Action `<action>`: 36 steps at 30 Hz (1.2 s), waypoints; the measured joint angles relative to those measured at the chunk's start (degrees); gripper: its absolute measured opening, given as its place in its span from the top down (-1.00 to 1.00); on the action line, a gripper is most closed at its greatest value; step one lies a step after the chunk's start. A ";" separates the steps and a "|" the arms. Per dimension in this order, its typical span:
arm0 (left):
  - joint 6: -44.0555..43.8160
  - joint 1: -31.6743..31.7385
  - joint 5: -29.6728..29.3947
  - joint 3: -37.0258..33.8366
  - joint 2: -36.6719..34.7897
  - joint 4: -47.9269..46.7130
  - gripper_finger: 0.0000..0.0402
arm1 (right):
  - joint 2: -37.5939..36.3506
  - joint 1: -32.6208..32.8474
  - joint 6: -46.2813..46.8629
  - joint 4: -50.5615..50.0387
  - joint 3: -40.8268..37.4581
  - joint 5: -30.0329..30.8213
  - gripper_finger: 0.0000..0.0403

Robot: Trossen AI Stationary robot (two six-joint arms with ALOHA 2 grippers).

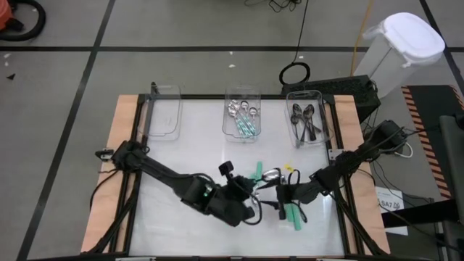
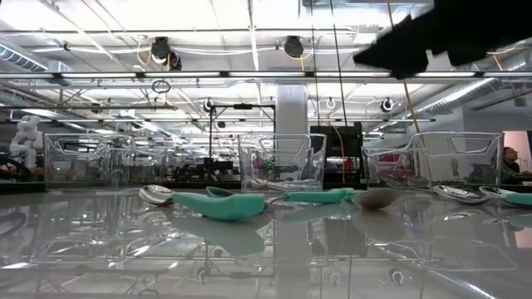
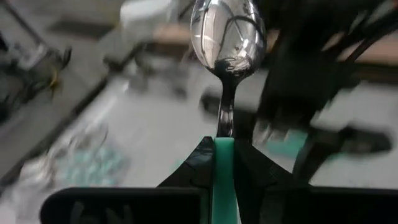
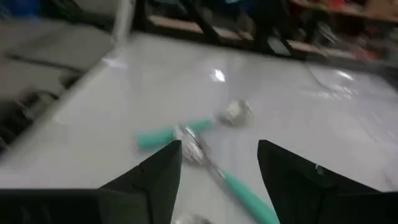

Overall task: Sort silverware by color (type)
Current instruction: Put the green spoon into the left transparent bin

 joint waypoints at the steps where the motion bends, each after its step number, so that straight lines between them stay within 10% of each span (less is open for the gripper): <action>1: 1.88 -0.39 -0.57 0.68 -0.08 2.37 0.84 | 0.69 0.00 -0.91 3.47 0.00 -0.97 -0.02; 11: 14.40 -2.76 -1.01 0.96 0.17 18.03 0.84 | 4.25 0.71 -7.64 31.46 0.00 -11.31 -0.06; 25: 23.10 -1.76 6.41 0.94 5.77 34.42 0.84 | 4.25 0.68 -10.33 32.79 0.00 -14.16 -0.04; 36: 23.39 -1.77 9.10 0.94 5.77 33.62 0.84 | 4.25 0.68 -13.71 32.02 0.00 -15.52 0.63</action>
